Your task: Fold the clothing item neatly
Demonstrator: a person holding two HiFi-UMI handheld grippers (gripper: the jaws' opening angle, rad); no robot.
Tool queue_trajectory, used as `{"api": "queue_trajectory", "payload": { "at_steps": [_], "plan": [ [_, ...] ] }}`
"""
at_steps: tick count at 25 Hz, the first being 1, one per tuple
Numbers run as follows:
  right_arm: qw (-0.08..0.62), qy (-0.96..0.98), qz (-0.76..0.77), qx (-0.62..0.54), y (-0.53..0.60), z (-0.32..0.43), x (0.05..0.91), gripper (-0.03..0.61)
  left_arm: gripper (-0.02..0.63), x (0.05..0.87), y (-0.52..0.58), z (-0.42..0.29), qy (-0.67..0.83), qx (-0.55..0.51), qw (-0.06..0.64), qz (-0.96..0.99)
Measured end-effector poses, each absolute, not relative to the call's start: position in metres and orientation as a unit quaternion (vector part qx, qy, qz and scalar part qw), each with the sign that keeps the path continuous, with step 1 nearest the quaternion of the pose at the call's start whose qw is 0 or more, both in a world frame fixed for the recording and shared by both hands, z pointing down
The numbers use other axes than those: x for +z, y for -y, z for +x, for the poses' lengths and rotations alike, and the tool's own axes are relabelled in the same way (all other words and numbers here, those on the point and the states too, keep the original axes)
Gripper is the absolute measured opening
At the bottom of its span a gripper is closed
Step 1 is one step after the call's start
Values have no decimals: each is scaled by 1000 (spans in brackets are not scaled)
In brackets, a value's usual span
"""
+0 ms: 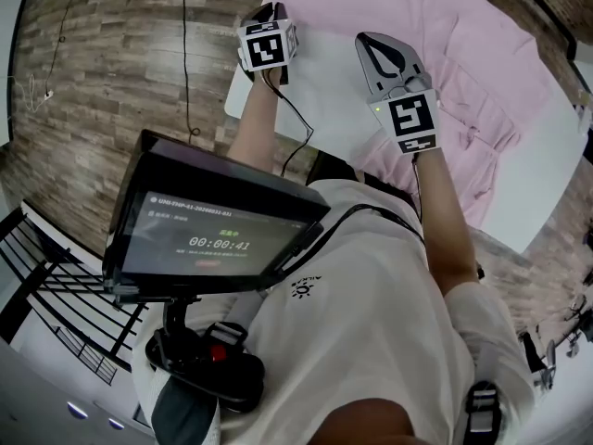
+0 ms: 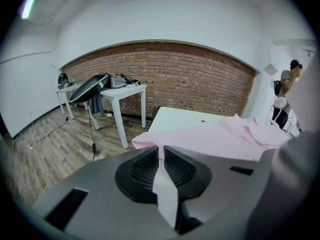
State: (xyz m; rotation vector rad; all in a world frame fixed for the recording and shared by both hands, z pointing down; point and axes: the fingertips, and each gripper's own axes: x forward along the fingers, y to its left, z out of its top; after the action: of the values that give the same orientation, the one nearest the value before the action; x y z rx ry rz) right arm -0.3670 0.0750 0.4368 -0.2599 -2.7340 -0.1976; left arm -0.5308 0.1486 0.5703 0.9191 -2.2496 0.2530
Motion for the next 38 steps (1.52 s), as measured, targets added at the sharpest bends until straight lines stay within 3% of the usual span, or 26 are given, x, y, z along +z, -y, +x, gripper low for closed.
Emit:
{"api": "queue_trajectory", "payload": {
  "at_steps": [38],
  "plan": [
    [185, 980, -18, -68, -23, -308, 410, 5, 35, 513, -63, -494, 845, 147, 282, 430]
  ]
}}
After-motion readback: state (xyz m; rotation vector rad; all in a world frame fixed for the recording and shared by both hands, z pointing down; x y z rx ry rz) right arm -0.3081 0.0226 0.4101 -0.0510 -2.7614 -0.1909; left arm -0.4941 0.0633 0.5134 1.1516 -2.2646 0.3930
